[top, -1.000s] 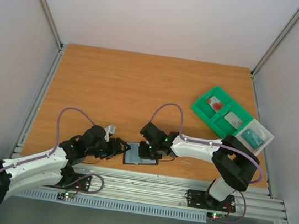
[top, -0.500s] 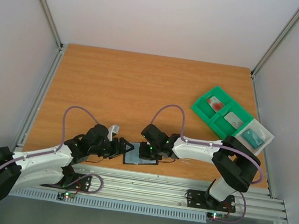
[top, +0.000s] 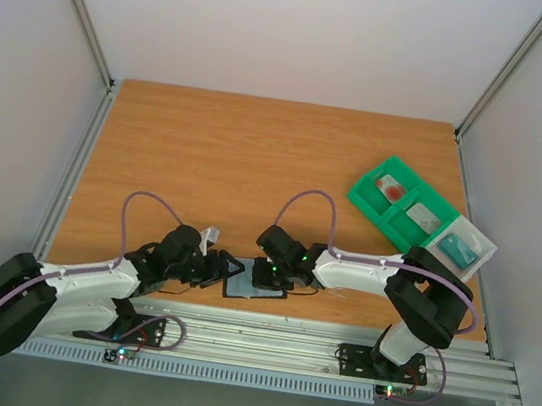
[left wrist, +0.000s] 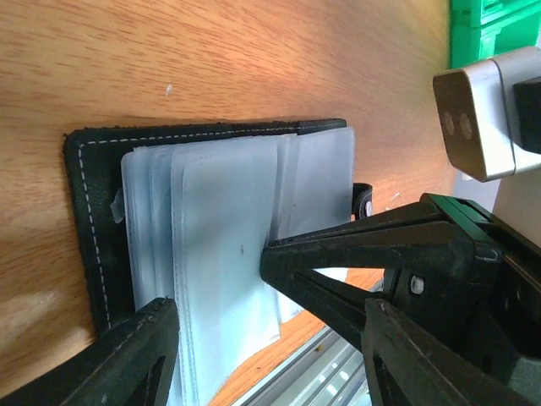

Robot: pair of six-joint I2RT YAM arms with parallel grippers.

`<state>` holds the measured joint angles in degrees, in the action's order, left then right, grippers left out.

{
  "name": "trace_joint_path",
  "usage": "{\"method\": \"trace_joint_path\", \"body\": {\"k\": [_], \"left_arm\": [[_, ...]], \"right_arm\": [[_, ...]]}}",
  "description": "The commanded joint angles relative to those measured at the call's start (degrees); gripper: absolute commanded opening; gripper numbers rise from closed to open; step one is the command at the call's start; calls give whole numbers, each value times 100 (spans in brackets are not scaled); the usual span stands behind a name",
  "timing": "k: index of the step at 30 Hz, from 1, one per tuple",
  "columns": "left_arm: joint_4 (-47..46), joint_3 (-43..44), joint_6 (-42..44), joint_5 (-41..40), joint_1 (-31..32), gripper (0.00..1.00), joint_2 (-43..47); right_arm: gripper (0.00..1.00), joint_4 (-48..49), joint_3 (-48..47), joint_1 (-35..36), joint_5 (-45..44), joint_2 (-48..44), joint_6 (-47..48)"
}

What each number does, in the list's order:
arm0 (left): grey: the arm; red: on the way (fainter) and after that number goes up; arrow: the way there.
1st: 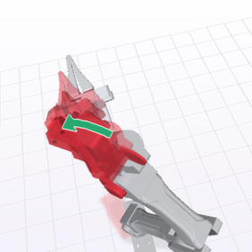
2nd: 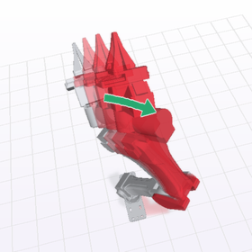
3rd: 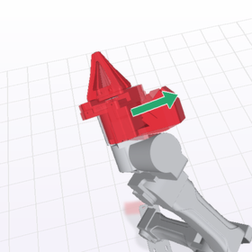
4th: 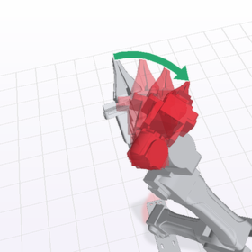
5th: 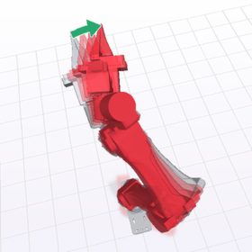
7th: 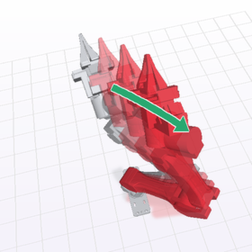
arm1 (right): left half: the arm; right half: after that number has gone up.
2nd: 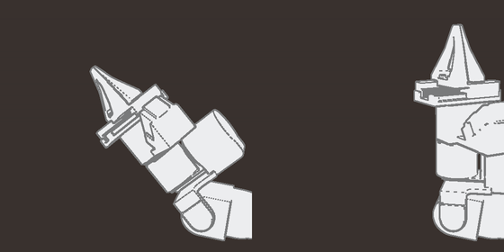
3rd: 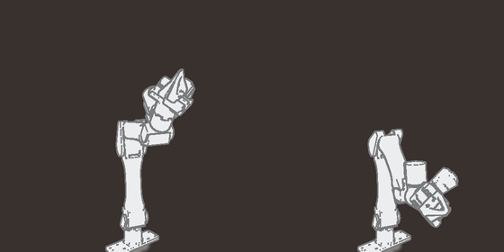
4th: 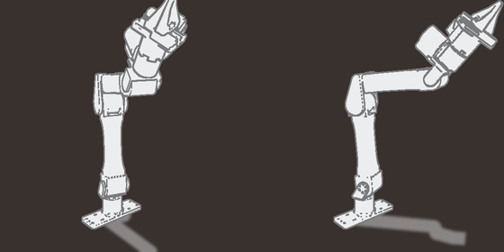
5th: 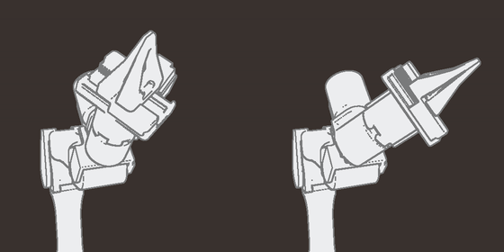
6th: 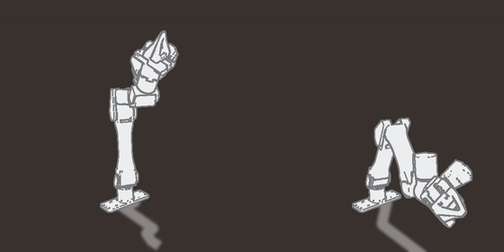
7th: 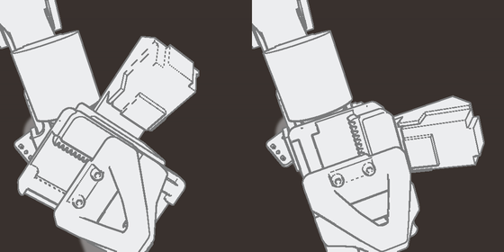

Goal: Take the credit cards out of the card holder

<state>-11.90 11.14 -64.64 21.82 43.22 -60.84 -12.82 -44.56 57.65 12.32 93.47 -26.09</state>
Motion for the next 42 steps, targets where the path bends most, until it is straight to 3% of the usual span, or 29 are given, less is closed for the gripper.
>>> {"method": "trace_joint_path", "body": {"k": [1, 16, 21, 34, 42], "left_arm": [[-641, 23, 53, 35, 16, 60, -190], [-828, 2, 15, 98, 10, 56, -393], [-201, 99, 21, 92, 11, 57, -125], [315, 297, 153, -31, 11, 57, 72], [-57, 201, 146, 16, 11, 58, -166]], "right_arm": [[2, 121, 155, 46, -4, 50, -79], [2, 131, 210, 45, -19, 17, -85], [1, 210, 252, 45, 68, 3, -76], [1, 522, 423, 45, 147, 27, -149], [2, 596, 493, 45, 180, 13, -143]]}}
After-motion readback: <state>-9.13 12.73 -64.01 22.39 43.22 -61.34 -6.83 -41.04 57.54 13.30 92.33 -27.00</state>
